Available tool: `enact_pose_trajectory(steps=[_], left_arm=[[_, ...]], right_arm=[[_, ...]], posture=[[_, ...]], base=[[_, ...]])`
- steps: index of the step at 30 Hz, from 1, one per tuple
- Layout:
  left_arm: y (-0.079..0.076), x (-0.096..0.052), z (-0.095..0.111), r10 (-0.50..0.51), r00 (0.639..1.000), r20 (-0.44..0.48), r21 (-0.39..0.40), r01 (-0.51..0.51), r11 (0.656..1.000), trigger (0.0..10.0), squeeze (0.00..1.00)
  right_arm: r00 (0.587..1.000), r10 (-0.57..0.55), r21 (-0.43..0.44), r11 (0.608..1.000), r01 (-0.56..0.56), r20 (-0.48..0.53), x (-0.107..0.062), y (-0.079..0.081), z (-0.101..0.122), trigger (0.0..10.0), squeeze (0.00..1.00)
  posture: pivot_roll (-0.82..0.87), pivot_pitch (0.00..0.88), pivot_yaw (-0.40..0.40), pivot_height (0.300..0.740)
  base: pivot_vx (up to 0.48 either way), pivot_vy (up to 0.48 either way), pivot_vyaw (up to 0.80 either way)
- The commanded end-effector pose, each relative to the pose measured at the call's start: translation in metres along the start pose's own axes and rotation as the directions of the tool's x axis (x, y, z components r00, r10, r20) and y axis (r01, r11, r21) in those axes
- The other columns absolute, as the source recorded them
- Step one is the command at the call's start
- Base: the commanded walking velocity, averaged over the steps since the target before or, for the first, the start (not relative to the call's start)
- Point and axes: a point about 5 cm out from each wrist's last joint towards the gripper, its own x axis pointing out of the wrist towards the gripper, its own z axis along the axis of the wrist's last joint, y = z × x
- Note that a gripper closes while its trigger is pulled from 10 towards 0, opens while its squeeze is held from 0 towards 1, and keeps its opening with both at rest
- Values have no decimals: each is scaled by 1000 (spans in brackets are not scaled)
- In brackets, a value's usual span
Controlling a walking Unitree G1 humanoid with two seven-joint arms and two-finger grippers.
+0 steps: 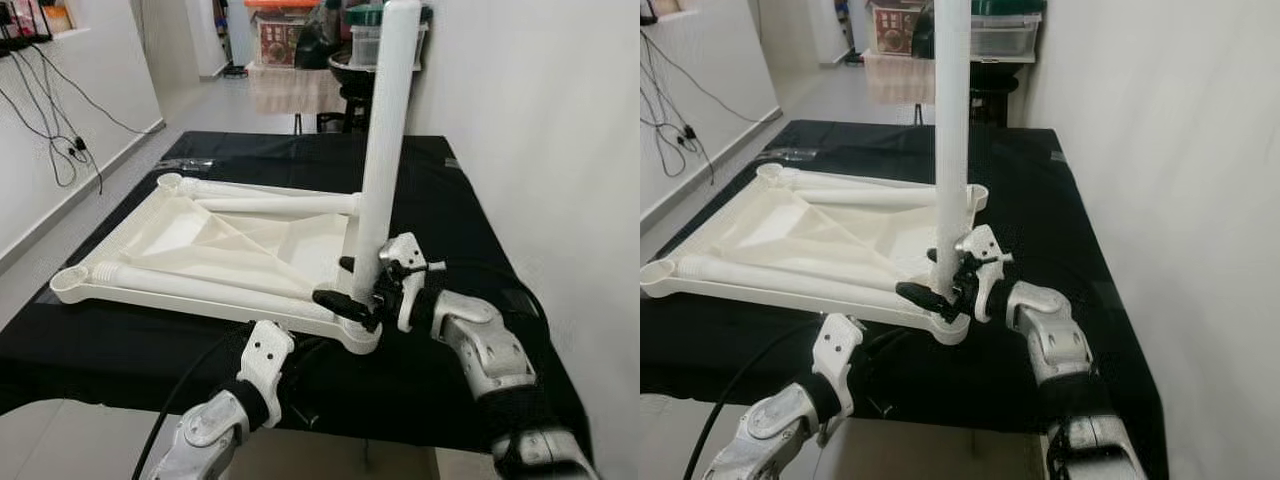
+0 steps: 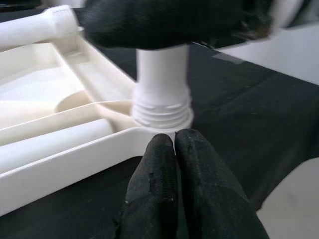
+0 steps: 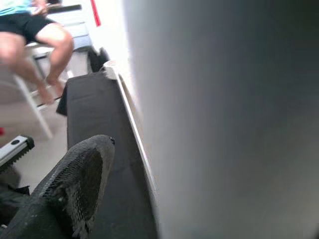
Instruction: Building children table
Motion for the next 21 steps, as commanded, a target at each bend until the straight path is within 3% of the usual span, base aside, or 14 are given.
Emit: enact_pose_trajectory(steps=[1, 2, 3, 4, 12, 15, 16, 20, 21], left_arm=[[0, -1, -3, -2, 1000, -19, 2, 2, 1000, 10000, 0], [0, -1, -3, -2, 1000, -19, 2, 2, 1000, 10000, 0], [0, -1, -3, -2, 1000, -20, 2, 2, 1000, 10000, 0], [0, -1, -3, -2, 1000, -20, 2, 2, 1000, 10000, 0], [-1, -1, -2, -1, 1000, -13, -3, 1, 1000, 10000, 0], [-2, -2, -1, -7, 1000, -11, -9, 7, 1000, 10000, 0], [-2, -2, -1, -7, 1000, -11, -9, 7, 1000, 10000, 0], [-3, -4, 1, -11, 1000, -10, -11, 11, 1000, 10000, 0], [-3, -4, 1, -11, 1000, -10, -11, 11, 1000, 10000, 0]], right_arm=[[999, 45, -4, 999, -45, -1, 7, 3, 0, 10000, 0], [999, 45, 1, 999, -45, -4, 6, 0, 0, 4784, 0], [999, 53, 9, 999, -53, 4, 6, -2, 1, 4784, 0], [998, 63, 25, 998, -63, 13, 4, -4, 1, 0, 0], [994, 98, 22, 995, -99, 45, -9, -3, -2, 0, 0], [998, 17, 26, 999, -18, 57, -26, -2, -8, 0, 0], [998, 17, 26, 999, -18, 57, -26, -2, -8, 0, 0], [981, -189, 73, 980, 186, 37, -32, 8, -18, 0, 0], [981, -189, 73, 980, 186, 37, -32, 8, -18, 0, 0]], posture=[[-17, 0, -24, 740], [-17, 0, -24, 740], [-17, 0, -24, 740], [-11, 0, -36, 740], [-17, 0, -42, 740], [-21, 16, -43, 740], [-21, 16, -43, 740], [-19, 31, -56, 740], [-19, 31, -56, 740]], base=[[0, 0, 0], [0, 0, 0], [0, 0, 0], [0, 0, 0], [0, 0, 0], [0, 0, 0], [0, 0, 0], [0, 0, 0], [0, 0, 0]])
